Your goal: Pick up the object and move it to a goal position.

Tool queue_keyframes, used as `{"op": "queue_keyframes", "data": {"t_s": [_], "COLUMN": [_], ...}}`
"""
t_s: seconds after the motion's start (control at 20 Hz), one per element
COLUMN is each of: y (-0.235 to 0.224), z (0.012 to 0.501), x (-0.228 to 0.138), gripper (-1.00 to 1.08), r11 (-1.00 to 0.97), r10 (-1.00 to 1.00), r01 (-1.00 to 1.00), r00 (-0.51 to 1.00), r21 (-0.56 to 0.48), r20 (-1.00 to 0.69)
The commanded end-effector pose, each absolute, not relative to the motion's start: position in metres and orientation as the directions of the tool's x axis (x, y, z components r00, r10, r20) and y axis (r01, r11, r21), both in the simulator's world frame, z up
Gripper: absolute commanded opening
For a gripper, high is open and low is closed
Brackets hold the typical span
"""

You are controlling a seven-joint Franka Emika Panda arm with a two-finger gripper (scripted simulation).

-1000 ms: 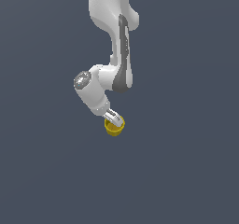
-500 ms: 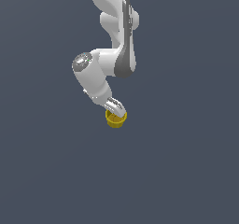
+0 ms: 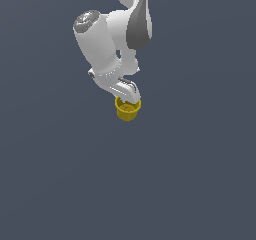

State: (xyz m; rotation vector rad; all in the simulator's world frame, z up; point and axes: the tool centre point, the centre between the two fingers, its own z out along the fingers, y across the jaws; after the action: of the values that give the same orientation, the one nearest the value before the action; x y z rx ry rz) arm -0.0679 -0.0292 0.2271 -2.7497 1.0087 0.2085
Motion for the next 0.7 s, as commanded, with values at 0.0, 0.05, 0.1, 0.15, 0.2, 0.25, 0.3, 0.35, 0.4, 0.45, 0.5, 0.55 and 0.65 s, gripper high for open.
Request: {"op": "queue_keyframes", "data": {"t_s": [0.0, 0.05, 0.1, 0.15, 0.2, 0.25, 0.3, 0.35, 0.4, 0.45, 0.5, 0.55, 0.65], "y": [-0.026, -0.024, -0.023, -0.022, -0.021, -0.02, -0.019, -0.018, -0.017, -0.016, -0.016, -0.015, -0.014], "z": [0.252, 0.261, 0.269, 0.276, 0.284, 0.29, 0.297, 0.302, 0.307, 0.311, 0.315, 0.318, 0.322], "x": [-0.073, -0.075, -0.076, -0.078, -0.079, -0.08, -0.081, -0.082, -0.083, -0.084, -0.084, -0.085, -0.085], "gripper": [-1.0, -1.0, -1.0, -1.0, -1.0, -1.0, -1.0, -1.0, -1.0, -1.0, -1.0, -1.0, -1.0], "r11": [-0.745, -0.745, -0.745, -0.745, -0.745, -0.745, -0.745, -0.745, -0.745, -0.745, -0.745, -0.745, -0.745], "r10": [-0.623, -0.623, -0.623, -0.623, -0.623, -0.623, -0.623, -0.623, -0.623, -0.623, -0.622, -0.622, -0.622], "r01": [-0.651, -0.651, -0.651, -0.651, -0.651, -0.651, -0.651, -0.651, -0.651, -0.651, -0.651, -0.651, -0.651], "r00": [0.757, 0.757, 0.757, 0.757, 0.757, 0.757, 0.757, 0.757, 0.757, 0.757, 0.757, 0.757, 0.757], "r21": [-0.143, -0.143, -0.143, -0.143, -0.143, -0.143, -0.143, -0.143, -0.143, -0.143, -0.144, -0.144, -0.144], "r20": [-0.199, -0.199, -0.199, -0.199, -0.199, -0.199, -0.2, -0.2, -0.2, -0.2, -0.2, -0.2, -0.2]}}
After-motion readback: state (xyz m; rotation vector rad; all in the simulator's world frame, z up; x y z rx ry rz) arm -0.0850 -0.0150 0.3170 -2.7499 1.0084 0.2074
